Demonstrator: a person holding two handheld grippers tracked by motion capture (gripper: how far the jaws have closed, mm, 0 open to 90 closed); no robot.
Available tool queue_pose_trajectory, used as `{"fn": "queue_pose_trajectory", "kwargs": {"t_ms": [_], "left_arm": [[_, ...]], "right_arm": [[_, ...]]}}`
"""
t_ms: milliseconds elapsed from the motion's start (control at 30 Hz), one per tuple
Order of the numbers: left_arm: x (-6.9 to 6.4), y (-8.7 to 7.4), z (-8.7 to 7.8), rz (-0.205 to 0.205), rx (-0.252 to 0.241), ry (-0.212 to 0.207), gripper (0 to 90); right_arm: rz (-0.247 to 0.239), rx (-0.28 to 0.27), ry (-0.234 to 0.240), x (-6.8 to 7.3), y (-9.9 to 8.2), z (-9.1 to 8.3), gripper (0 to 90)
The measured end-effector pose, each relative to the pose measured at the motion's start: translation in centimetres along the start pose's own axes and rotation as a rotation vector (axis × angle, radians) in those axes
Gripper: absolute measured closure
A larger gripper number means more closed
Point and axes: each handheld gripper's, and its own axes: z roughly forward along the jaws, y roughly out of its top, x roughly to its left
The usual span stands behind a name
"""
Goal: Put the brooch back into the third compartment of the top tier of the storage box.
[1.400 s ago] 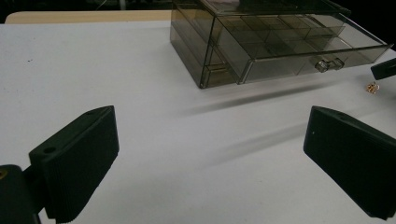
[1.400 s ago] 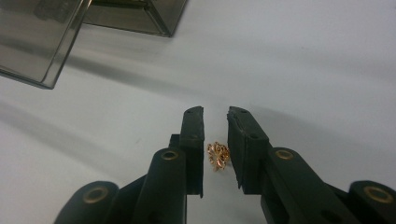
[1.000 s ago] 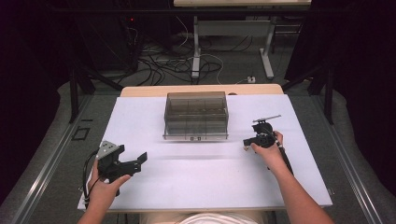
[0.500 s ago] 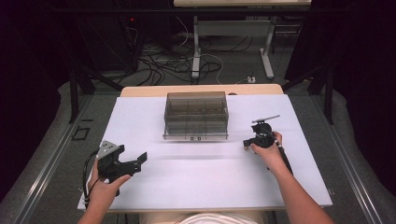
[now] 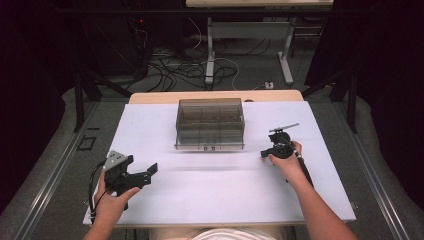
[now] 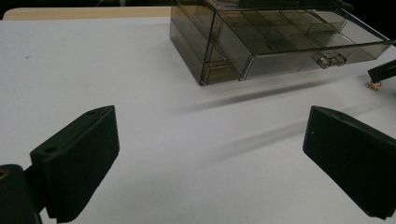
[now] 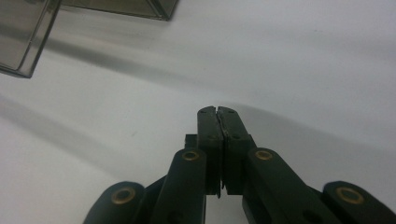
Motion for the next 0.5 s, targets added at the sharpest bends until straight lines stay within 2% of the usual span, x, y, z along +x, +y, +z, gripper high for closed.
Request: {"fn": "queue_pose_trajectory", "kwargs": {"t_ms": [233,300,400,500], "left_arm": [[-0.02,0.0,-0.01,0.002,0.0,-0.001,3.7],[0.0,0.01,-0.02,0.005,-0.001,0.0,3.7],[-0.01,0.01,-0.01,0.003,-0.001,0.001,3.7],[-0.02,0.01,0.0,0.002,-0.001,-0.001,3.7]], "right_arm": [[-0.007,0.005,0.005,0.06,-0.01,-0.13,89.7],[0.002,-0.016,0.019,0.11,-0.05,-0.04,89.7],[0.001,0.001,0.006,0.1,0.01,-0.25,89.8],[-0.001,-0.011,0.008,0.05,0.01,-0.36,89.8]]}}
